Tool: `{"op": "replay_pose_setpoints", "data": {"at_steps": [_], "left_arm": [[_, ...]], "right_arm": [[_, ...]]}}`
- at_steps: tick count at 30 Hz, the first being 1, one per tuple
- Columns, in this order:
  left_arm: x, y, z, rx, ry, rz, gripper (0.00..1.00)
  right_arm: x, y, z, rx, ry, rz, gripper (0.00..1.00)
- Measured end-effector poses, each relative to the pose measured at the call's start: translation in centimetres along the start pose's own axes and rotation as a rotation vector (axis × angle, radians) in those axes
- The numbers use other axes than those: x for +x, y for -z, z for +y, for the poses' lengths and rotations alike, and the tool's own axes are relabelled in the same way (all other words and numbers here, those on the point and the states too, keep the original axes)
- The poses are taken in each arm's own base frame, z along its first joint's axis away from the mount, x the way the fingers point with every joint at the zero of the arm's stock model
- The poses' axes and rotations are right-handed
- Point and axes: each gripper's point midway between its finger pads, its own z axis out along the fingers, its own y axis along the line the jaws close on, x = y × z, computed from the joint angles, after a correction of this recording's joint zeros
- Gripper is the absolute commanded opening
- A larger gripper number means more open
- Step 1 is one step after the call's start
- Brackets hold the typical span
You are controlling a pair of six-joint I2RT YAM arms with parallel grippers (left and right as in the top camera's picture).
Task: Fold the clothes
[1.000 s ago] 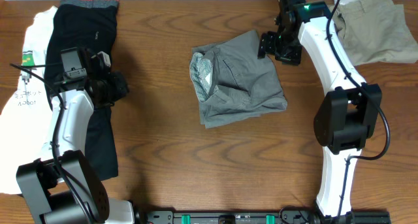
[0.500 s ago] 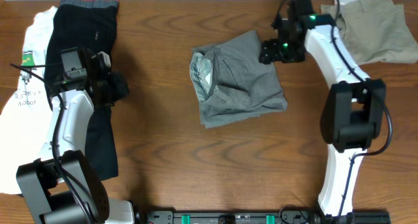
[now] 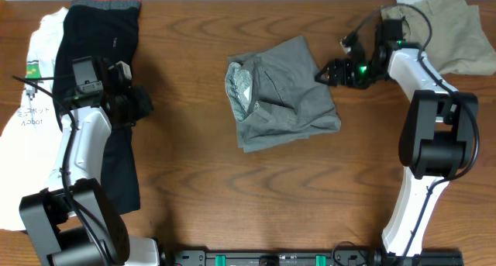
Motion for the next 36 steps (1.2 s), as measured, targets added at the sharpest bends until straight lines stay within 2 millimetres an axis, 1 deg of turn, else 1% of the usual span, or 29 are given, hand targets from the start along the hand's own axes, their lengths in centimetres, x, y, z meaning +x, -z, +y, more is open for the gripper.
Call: {"op": "replay_pose_setpoints", "data": {"at_steps": [8, 12, 16, 18, 20, 22, 23, 25, 27, 28, 33, 36], "left_arm": [[0.0, 0.0, 0.0, 0.0, 0.0, 0.001, 0.06], [0.0, 0.0, 0.0, 0.0, 0.0, 0.0, 0.06], [0.0, 0.0, 0.0, 0.0, 0.0, 0.001, 0.06], [0.0, 0.0, 0.0, 0.0, 0.0, 0.001, 0.06], [0.0, 0.0, 0.0, 0.0, 0.001, 0.001, 0.06], [0.0, 0.0, 0.0, 0.0, 0.001, 0.002, 0.06], [0.0, 0.0, 0.0, 0.0, 0.001, 0.002, 0.06], [0.0, 0.0, 0.0, 0.0, 0.001, 0.002, 0.06], [0.0, 0.0, 0.0, 0.0, 0.0, 0.001, 0.06], [0.0, 0.0, 0.0, 0.0, 0.0, 0.001, 0.06], [0.0, 0.0, 0.0, 0.0, 0.0, 0.001, 0.06], [0.0, 0.0, 0.0, 0.0, 0.0, 0.001, 0.06]], "right_arm": [[1.0, -1.1, 1.8, -0.161, 0.023, -0.027, 0.89], [1.8, -1.7, 3.1, -0.253, 0.037, -0.035, 0.88], [1.9, -3.2, 4.8, -0.342, 0.069, -0.038, 0.86], [1.8, -4.7, 6.3, -0.431, 0.1, -0.042, 0.8], [1.5, -5.9, 7.9, -0.497, 0.124, -0.041, 0.71], [1.7, -6.9, 9.1, -0.555, 0.135, -0.029, 0.56], [2.0, -7.2, 9.6, -0.583, 0.131, -0.015, 0.46], [2.7, -7.9, 9.9, -0.615, 0.108, 0.01, 0.27], [2.7, -7.8, 10.0, -0.629, 0.088, 0.019, 0.09], [2.6, -7.7, 9.9, -0.635, 0.079, 0.02, 0.02], [2.4, -7.4, 10.1, -0.671, 0.043, 0.036, 0.01], [1.9, -7.4, 10.0, -0.671, 0.022, 0.045, 0.01]]}}
